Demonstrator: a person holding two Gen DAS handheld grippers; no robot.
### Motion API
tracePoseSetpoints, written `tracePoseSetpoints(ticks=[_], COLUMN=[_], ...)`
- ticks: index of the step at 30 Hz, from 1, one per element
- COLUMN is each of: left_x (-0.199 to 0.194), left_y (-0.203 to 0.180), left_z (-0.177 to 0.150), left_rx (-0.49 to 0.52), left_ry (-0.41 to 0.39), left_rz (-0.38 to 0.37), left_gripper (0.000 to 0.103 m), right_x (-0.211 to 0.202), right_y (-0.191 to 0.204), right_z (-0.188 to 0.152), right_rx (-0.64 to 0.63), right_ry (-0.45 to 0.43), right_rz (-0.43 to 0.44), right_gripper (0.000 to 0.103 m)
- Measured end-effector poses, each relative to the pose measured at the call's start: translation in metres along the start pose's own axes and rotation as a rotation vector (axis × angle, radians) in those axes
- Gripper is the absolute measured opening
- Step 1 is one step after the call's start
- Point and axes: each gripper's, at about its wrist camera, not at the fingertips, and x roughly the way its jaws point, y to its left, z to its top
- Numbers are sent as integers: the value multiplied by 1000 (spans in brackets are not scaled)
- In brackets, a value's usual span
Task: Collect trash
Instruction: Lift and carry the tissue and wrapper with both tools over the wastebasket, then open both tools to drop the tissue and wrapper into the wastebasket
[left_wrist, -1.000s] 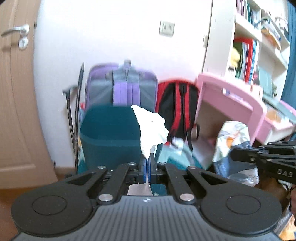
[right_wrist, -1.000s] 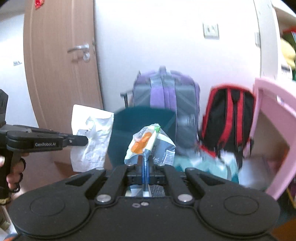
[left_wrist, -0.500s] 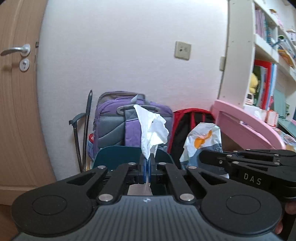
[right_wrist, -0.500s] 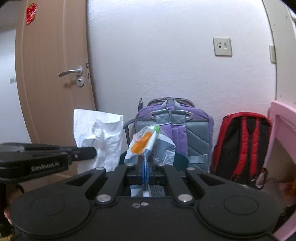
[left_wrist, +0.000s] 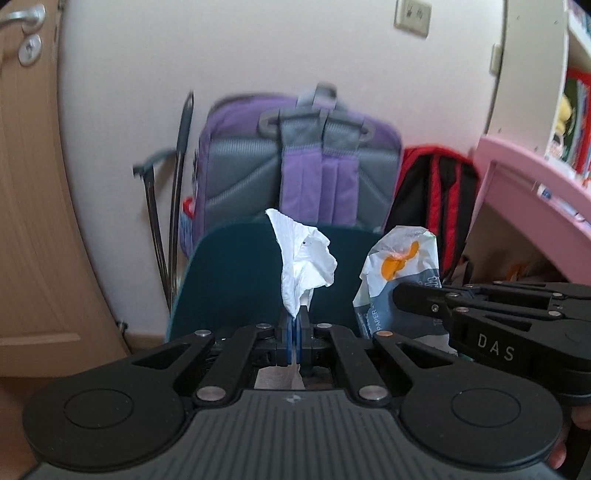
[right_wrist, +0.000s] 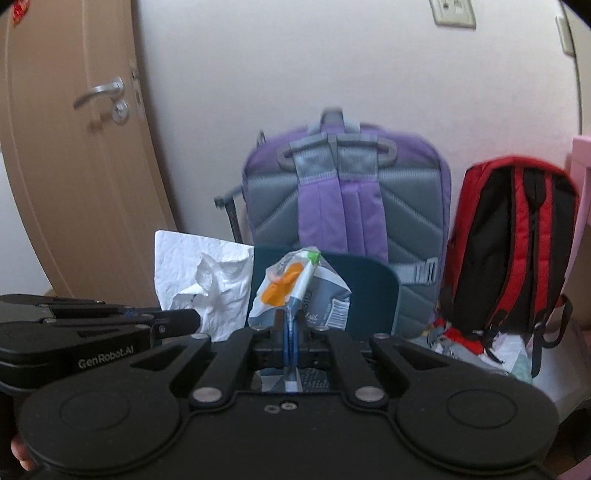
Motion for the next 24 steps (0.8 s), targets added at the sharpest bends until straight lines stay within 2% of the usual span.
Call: tracePoseSetpoints(ticks=[2,7,12,14,16,17,20,21,22,23,24], left_x=[11,35,42,42,40,40,36,34,31,27,23], left_y=[3,8,10,10,11,11,10,9,8,7,6], left_z=[-6,-18,-18,-18,-18,-17,-14,-14,-13,-13,-13], left_rx=[-11,-16,-15,-28,-38,-39,-42,-42,-43,-47,-48], left_ry=[29,92,97,87,87,84,76,72,68,60,50], left_rz=[-10,-10,-1,3,8,9,6,7,8,10,10], left_gripper=[2,2,2,3,6,7,13,20,31,38,53], right_x=[12,30,34,36,33,31,24,20,17,12,7], right_y=[-2,-5,-6,-6,-5,-4,-4,-4,-4,-5,-5], right_z=[-4,-13,-16,-15,-14,-13,-11,-11,-10,-9,-8], right_rx=[-4,-16,-20,-18,-19,-17,-16,-15,-12,-7,-3], right_ry=[35,88,93,95,87,82,75,69,65,59,55], right_rz=[-3,-20,-26,-26,-29,-30,-37,-41,-40,-38,-37], right_gripper=[4,14,16,21,36,36,38,41,45,46,47])
